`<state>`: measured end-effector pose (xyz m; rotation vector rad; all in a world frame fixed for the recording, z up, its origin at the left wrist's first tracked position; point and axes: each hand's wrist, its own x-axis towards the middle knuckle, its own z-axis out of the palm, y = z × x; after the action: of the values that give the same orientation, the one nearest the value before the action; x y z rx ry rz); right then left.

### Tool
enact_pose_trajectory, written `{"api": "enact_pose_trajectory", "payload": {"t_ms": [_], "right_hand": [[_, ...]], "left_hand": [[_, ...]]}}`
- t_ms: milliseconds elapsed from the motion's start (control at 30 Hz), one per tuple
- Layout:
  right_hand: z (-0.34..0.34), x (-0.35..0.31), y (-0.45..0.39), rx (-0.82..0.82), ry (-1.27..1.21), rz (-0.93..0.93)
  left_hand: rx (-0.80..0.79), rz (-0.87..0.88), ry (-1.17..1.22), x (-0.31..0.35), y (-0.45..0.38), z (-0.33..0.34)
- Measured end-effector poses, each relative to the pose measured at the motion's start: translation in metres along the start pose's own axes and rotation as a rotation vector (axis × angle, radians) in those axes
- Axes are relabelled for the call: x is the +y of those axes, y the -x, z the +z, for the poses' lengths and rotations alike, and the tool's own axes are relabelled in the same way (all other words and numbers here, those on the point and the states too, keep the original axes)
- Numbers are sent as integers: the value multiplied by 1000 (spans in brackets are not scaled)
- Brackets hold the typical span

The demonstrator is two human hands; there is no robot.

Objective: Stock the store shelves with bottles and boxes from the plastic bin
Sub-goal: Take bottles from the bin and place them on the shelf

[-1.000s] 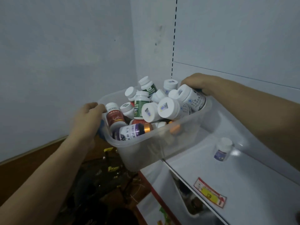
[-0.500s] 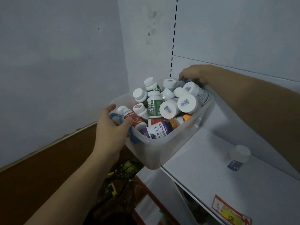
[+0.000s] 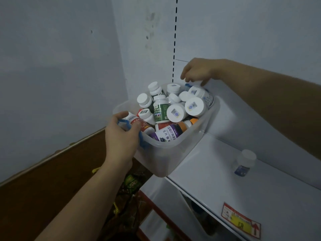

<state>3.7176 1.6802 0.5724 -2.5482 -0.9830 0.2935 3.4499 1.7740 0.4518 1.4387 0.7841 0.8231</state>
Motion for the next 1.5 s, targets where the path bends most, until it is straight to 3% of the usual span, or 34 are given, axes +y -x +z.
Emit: {"api": "enact_pose_trajectory", "payload": {"t_ms": [133, 300, 367, 433, 500, 633, 767, 933, 1200, 1367, 1500], "right_hand": [[1, 15, 14, -57, 191, -45], [-3, 31, 30, -244, 166, -144], [-4, 38, 32, -237, 221, -202], [-1, 48, 32, -168, 261, -225], [2, 58, 35, -23, 242, -243], [-3, 73, 56, 341, -6, -247], [-7, 63, 92, 458, -306, -331], [6, 35, 123, 360, -661, -379], [48, -4, 119, 156, -736, -424], [38, 20, 111, 115, -613, -431], [24, 55, 100, 63, -115, -389]], "left_hand": [[-35, 21, -85, -4, 1, -7], [-271, 116, -450, 4, 0, -35], [-245, 278, -761, 10, 0, -44], [-106, 443, -942, 19, 0, -47], [-86, 510, -926, 31, -1, -41], [-311, 678, -892, 40, -10, -11], [-398, 766, -728, 41, -22, 21], [-431, 737, -535, 31, -30, 36], [-545, 721, -443, 27, -34, 34], [-466, 675, -485, 20, -39, 33], [-444, 613, -470, 20, -40, 35]]}}
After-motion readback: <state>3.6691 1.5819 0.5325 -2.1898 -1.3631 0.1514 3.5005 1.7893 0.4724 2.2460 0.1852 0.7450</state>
